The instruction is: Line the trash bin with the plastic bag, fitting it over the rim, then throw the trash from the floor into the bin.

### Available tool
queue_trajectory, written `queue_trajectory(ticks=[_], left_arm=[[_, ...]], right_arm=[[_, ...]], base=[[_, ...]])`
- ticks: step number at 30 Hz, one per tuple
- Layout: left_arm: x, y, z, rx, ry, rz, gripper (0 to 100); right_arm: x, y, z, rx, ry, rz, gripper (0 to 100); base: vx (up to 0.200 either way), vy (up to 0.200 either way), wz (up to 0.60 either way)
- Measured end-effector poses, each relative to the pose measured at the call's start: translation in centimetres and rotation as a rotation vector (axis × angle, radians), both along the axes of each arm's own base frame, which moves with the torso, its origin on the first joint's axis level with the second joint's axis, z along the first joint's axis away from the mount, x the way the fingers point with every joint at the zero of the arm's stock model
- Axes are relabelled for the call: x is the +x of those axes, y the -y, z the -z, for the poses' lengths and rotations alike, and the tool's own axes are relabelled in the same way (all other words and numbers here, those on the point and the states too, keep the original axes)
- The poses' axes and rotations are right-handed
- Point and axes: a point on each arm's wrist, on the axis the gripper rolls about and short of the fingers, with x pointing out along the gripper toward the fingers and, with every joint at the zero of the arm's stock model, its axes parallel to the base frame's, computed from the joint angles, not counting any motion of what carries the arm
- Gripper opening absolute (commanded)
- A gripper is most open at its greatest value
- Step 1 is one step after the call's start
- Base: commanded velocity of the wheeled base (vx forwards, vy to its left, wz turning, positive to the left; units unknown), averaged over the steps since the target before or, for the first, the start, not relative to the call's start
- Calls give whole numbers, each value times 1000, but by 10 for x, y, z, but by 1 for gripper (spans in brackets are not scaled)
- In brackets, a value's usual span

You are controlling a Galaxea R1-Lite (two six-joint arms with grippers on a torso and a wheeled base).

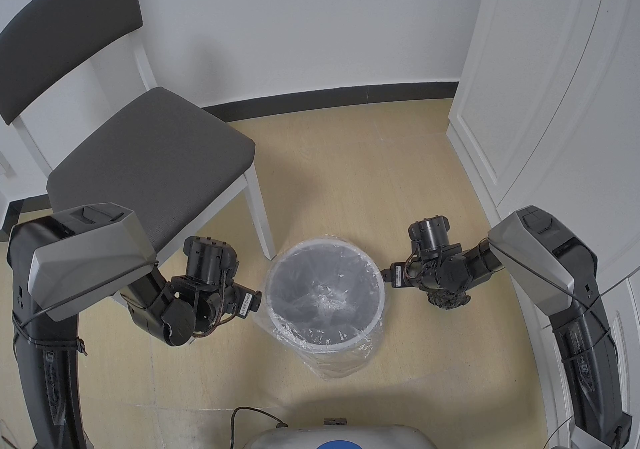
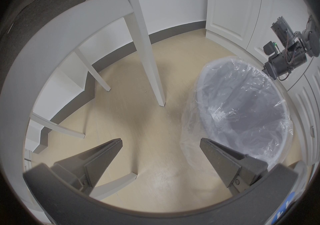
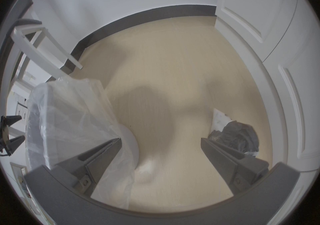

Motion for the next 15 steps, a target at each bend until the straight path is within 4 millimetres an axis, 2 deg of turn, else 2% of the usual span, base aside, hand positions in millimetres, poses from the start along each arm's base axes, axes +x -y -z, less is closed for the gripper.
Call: queue_trajectory(ticks=[4,7,12,15], left_arm=[[-1,1,0,-3,2,0,100],[-1,2,-1,-10,16,2,100],[-5,2,-2,-24,50,8,100],[-9,2,-1,-27,62,12,100]], right_arm=[[0,5,-8,8,8,15,100],[-3,12,-26,16,24,26,100],[-18,24,-49,8,24,38,100],[-27,39,-51,-16,0,51,100]], base=[[0,0,0],[0,0,0],[0,0,0],[0,0,0]])
